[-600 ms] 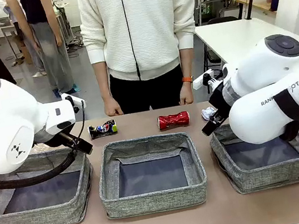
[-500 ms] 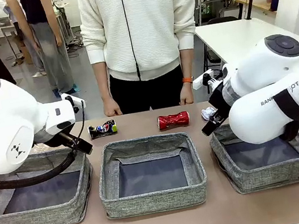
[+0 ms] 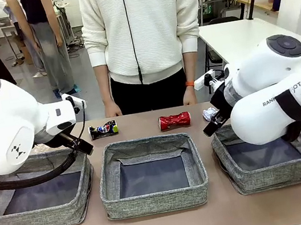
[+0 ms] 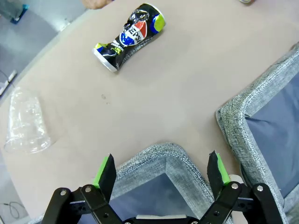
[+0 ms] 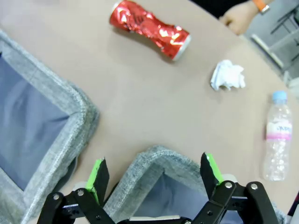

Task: Sort the waste into the appropriate baskets.
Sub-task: Pick up the waste item pointed out by the person.

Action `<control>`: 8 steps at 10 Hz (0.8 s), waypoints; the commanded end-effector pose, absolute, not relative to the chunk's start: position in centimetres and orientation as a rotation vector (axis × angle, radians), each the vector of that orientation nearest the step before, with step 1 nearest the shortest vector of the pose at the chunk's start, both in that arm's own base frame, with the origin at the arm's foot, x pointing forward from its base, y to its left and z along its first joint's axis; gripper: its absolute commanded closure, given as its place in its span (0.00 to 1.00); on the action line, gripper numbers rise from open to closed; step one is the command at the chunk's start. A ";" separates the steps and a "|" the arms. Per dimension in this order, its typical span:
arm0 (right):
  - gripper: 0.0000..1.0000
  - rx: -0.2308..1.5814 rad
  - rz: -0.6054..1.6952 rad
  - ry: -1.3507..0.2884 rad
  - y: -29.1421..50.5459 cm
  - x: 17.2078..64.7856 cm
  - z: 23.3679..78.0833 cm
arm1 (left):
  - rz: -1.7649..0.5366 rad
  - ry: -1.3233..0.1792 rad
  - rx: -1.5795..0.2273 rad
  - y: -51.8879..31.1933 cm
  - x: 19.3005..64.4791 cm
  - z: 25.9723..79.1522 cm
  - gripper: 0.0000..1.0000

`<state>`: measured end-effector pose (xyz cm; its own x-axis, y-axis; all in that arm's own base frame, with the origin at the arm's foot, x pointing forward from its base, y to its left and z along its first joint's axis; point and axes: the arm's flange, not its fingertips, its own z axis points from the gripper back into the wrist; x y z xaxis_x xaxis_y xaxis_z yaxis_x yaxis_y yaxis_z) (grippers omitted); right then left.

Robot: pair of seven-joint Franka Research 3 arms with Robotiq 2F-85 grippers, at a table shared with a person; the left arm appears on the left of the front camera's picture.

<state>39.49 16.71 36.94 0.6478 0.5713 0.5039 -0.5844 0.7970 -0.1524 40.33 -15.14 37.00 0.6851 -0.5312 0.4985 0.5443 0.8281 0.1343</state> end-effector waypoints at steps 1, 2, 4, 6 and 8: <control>0.00 0.025 0.656 -0.565 16.7 39.5 37.0 | -0.603 -0.551 -0.025 -15.1 40.3 37.0 0.00; 0.00 0.025 0.656 -0.565 16.7 39.5 37.0 | -0.603 -0.551 -0.025 -15.1 40.3 37.0 0.00; 0.00 0.025 0.656 -0.565 16.7 39.5 37.0 | -0.603 -0.551 -0.025 -15.1 40.3 37.0 0.00; 0.00 0.048 0.612 -0.554 16.1 38.1 42.8 | -0.603 -0.451 -0.012 -15.7 38.6 42.1 0.00; 0.00 -0.023 0.578 -0.729 14.9 31.1 53.9 | -0.616 -0.299 -0.221 -14.6 36.9 53.6 0.00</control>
<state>36.31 15.55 47.70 0.6319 0.5208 0.5740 -0.5294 0.8309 -0.1712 37.31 -16.59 45.65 0.7361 -0.5368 0.4124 0.5873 0.8093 0.0052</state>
